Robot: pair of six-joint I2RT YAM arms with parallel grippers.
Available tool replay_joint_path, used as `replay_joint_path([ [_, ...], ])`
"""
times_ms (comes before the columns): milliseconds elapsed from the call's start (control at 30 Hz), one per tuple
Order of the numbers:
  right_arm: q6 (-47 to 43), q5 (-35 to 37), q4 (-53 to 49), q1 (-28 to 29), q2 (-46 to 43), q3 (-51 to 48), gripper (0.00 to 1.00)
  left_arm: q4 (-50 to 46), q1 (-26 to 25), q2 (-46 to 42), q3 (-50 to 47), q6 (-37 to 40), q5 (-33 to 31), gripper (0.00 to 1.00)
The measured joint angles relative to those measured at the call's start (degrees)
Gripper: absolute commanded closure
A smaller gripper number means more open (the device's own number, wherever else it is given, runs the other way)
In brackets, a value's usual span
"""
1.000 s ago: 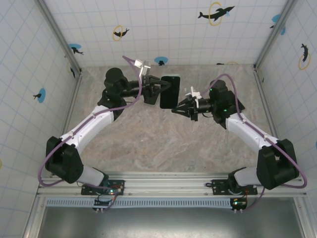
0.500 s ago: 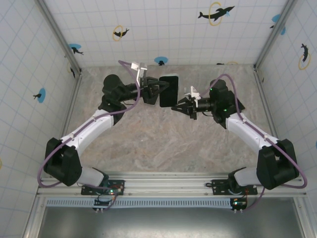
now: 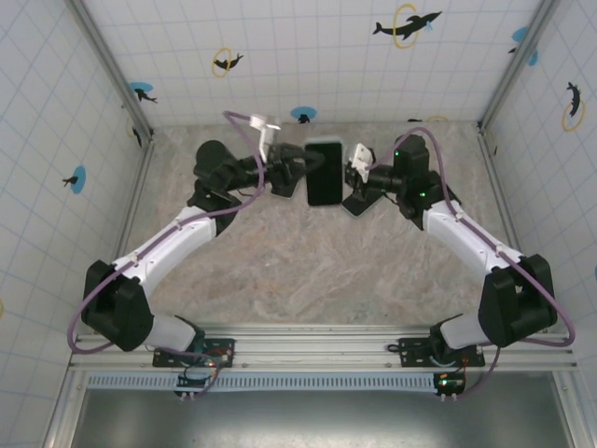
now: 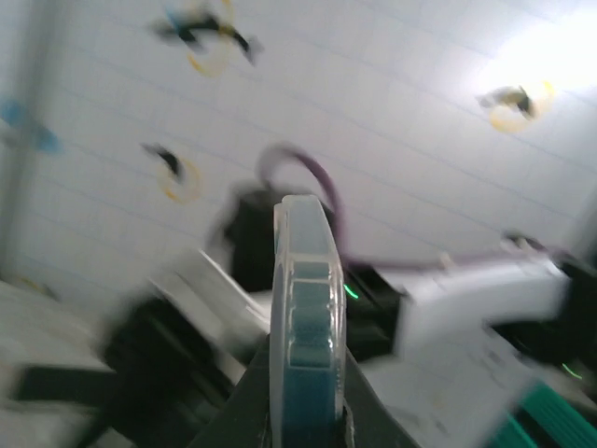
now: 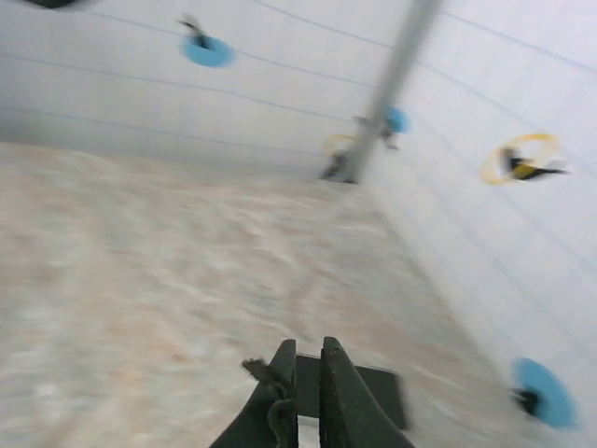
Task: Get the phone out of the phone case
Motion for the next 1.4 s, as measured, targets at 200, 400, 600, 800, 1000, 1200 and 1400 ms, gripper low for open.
replay_joint_path([
  [200,4.44,4.28,8.37,-2.47,-0.59,0.48,0.97,-7.45,-3.26,1.18,-0.76,-1.68,6.84,1.00],
  [400,9.99,3.52,11.52,-3.13,-3.69,-3.65,0.89,-8.85,1.16,1.18,-0.92,-1.66,1.01,1.00],
  [600,24.98,5.84,14.47,-4.22,-7.39,-11.96,0.69,-9.90,2.38,1.18,-0.92,-4.50,-9.77,1.00],
  [800,50.75,8.96,21.55,-4.52,-9.49,-18.95,0.63,-7.21,2.58,1.18,-3.67,-13.27,-21.77,1.00],
  [1000,69.44,11.98,27.52,-1.79,-10.73,-23.54,0.64,-2.23,2.56,1.90,-7.02,-23.78,-29.00,1.00],
  [1200,78.49,13.57,32.39,0.46,-10.67,-24.46,0.68,2.27,2.21,2.99,-7.04,-30.08,-31.36,1.00],
  [1400,82.40,13.99,36.06,0.70,-9.55,-24.63,0.69,4.61,2.08,3.45,-7.08,-32.09,-32.00,1.00],
])
